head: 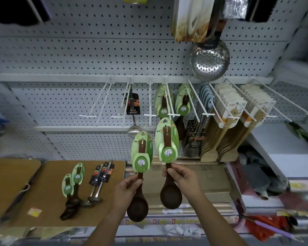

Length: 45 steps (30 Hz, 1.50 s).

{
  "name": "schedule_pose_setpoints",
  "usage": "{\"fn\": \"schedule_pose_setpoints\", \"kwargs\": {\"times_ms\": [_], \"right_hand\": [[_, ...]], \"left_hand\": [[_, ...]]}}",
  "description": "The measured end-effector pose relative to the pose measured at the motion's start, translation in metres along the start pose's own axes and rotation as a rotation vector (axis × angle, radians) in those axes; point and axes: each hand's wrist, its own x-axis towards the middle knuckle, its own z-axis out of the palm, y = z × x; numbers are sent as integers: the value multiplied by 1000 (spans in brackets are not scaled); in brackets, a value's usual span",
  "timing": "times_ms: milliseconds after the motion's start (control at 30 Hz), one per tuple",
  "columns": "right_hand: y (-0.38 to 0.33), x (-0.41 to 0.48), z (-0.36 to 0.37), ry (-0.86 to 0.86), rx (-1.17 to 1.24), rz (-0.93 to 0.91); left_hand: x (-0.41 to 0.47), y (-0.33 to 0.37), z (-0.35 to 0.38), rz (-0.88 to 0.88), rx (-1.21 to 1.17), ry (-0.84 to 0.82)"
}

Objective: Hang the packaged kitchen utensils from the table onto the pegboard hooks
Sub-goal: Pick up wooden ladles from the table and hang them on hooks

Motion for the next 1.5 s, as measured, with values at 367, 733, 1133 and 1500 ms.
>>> {"fn": "schedule_pose_setpoints", "kwargs": {"times_ms": [367, 733, 1133, 1500], "right_hand": [[-9, -9, -1, 71, 52, -20], [-4, -6, 5, 77, 39, -55], [7, -3, 3, 116, -14, -52], [-19, 49, 9, 173, -57, 6]], "left_hand": [[1, 0, 7, -8, -18, -22], [-2, 3, 5, -6, -7, -47], [3, -3, 0, -16, -10, -60], [14, -8, 0, -8, 2, -70]]}}
